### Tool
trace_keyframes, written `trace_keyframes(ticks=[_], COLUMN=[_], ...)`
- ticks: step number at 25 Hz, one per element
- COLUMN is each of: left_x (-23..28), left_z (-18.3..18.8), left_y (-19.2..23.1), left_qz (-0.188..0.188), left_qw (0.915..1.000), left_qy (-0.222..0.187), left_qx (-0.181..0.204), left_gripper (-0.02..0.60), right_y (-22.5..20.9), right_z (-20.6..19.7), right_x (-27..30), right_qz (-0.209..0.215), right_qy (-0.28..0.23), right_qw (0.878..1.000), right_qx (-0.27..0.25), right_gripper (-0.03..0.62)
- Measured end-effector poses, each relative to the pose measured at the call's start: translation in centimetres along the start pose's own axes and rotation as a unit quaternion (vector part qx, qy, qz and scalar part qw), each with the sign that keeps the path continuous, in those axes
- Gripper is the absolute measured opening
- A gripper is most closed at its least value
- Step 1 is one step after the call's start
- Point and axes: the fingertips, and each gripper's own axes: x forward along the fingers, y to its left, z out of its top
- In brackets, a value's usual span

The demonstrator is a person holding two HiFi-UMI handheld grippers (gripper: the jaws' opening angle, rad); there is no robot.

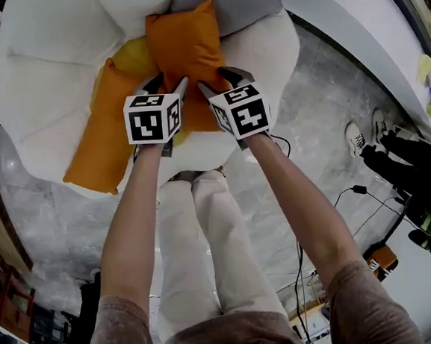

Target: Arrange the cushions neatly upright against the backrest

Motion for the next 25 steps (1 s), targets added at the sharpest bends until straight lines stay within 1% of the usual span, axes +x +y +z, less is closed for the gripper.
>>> trace_keyframes(ticks=[5, 12, 13, 14, 17, 18, 21, 25], left_x=[1.9, 2.1, 2.1, 2.1, 2.2, 2.2, 1.9, 0.7], left_z=[-0.1, -0.3, -0.3, -0.3, -0.1, -0.1, -0.3, 0.0], left_y=[0.1, 0.2, 0.1, 0.1, -0.3, -0.4, -0.6, -1.4], left_qz=[-0.002, -0.004, -0.004, -0.005, -0.012, -0.011, -0.008, -0.002], left_qw=[1.0, 0.9999, 0.9999, 0.9999, 0.9994, 0.9995, 0.9998, 0.9999], left_qy=[0.001, -0.01, -0.008, -0.006, -0.003, -0.002, -0.005, -0.017], left_qx=[-0.001, -0.003, -0.006, -0.012, -0.031, -0.03, -0.02, 0.002], left_gripper=[0.218, 0.214, 0.203, 0.176, 0.076, 0.062, 0.045, 0.041], right_y=[-0.6, -0.7, -0.7, -0.7, -0.5, -0.4, -0.3, -0.1], right_z=[-0.3, -0.6, -0.6, -0.6, -0.5, -0.5, -0.6, -0.5], right_x=[1.5, 1.6, 1.7, 1.7, 1.7, 1.7, 1.6, 0.6], right_qz=[-0.007, -0.009, -0.01, -0.008, 0.011, 0.017, 0.023, 0.022], right_qy=[0.001, -0.011, -0.011, -0.01, -0.006, -0.003, 0.002, -0.007], right_qw=[1.0, 1.0, 1.0, 1.0, 0.999, 0.999, 0.998, 0.998], right_qx=[-0.01, -0.003, -0.003, 0.001, 0.038, 0.049, 0.058, 0.062], right_gripper=[0.221, 0.221, 0.217, 0.199, 0.096, 0.075, 0.063, 0.06])
